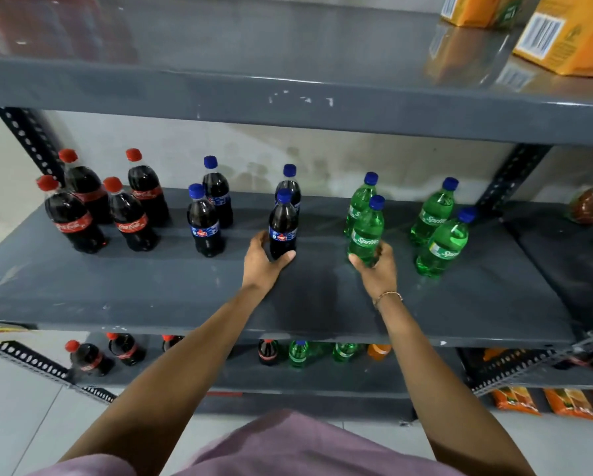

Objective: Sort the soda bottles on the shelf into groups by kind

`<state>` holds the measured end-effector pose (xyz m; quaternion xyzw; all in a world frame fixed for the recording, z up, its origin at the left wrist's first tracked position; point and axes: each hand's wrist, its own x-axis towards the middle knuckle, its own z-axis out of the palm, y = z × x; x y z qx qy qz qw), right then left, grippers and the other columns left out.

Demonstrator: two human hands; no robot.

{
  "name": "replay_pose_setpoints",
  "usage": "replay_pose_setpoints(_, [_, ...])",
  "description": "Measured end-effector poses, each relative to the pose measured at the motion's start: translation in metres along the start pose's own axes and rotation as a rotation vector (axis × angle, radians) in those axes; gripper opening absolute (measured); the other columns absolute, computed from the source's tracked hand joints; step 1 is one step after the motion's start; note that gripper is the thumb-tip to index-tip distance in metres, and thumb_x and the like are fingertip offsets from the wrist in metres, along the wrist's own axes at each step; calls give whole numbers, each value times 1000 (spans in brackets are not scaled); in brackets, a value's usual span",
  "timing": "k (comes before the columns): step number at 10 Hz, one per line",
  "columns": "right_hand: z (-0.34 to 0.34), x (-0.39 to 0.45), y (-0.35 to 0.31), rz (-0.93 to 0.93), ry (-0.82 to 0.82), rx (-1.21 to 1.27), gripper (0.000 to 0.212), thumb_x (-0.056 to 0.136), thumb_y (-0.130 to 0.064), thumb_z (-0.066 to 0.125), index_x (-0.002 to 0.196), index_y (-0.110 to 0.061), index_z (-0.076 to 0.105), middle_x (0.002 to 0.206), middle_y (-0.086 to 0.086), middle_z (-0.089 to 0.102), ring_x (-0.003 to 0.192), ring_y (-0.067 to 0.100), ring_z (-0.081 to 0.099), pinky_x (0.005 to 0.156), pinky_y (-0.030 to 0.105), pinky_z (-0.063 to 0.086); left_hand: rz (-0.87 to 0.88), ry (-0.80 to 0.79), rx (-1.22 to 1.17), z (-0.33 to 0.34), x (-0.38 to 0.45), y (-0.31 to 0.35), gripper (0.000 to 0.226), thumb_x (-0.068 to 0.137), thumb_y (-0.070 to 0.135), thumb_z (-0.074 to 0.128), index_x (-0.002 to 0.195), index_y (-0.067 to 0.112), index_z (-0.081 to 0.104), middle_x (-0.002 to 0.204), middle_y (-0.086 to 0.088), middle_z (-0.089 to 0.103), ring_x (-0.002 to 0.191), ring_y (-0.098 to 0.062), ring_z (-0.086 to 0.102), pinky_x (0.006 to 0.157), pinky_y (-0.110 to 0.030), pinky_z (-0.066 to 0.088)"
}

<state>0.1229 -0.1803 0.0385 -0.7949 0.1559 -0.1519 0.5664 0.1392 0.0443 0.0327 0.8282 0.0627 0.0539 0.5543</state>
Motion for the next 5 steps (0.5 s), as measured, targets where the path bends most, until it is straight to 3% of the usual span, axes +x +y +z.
replay_pose_setpoints(3, [2,2,1,-1,18,8,53,71,-12,76,116,-5,48,112,15,61,98,23,58,82,26,42,0,16,82,7,-1,-1,63,81,31,72,131,8,43,132,-11,55,121,-26,49,93,-29,39])
replay_pose_setpoints(4, [-4,-3,-7,16,-19,50,62,70,-9,77,122,-4,44,118,14,58,103,23,56,86,28,44,1,3,107,5,-10,6,64,82,29,71,134,9,40,134,-10,53,122,-26,47,94,-29,37])
replay_pose_setpoints(5, [-7,-14,-3,-16,43,56,67,73,-6,73,130,-1,37,129,14,49,115,22,48,100,36,41,12,48,95,5,-22,6,62,85,27,67,135,7,38,136,-11,50,125,-25,45,100,-32,36])
